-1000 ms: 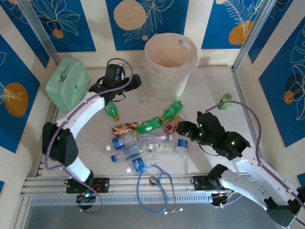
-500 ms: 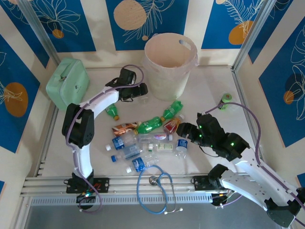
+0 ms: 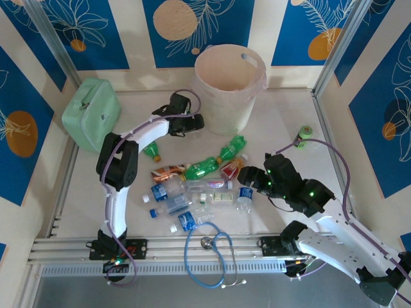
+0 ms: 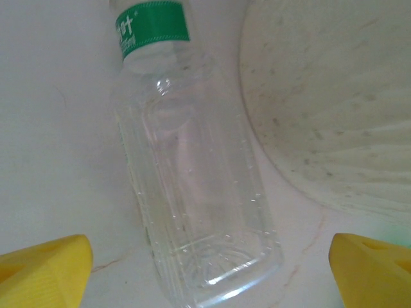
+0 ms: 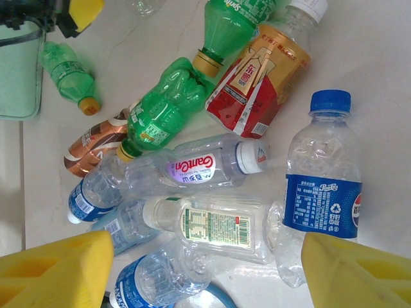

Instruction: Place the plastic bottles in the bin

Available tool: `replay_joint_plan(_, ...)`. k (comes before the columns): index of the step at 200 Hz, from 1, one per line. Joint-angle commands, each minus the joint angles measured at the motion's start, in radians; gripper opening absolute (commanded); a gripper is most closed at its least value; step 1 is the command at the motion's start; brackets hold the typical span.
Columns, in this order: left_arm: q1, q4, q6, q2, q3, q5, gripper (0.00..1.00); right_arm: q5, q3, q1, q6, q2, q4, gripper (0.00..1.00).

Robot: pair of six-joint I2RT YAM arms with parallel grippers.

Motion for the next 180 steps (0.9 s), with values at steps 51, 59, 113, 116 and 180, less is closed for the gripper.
replay_joint_plan(51,-0.010,0.006,0.025,0.080,0.038,-0.015,0.93,-0.026,-0.018,-0.006,0.024,-0.012,0.011,0.78)
replay_joint_plan(59,-0.010,-0.002,0.028,0.082,0.039,-0.029,0.92,-0.024,-0.019,-0.006,0.024,-0.010,0.013,0.78)
replay_joint_plan(113,-0.008,-0.010,0.079,0.094,0.054,-0.070,0.83,-0.029,-0.026,-0.006,0.029,-0.006,0.016,0.78)
replay_joint_plan(116,-0.008,-0.010,0.082,0.095,0.056,-0.070,0.82,-0.031,-0.026,-0.006,0.029,-0.007,0.014,0.78)
replay_joint_plan(180,-0.008,-0.035,0.093,0.096,0.052,-0.096,0.70,-0.030,-0.026,-0.006,0.029,-0.007,0.018,0.77)
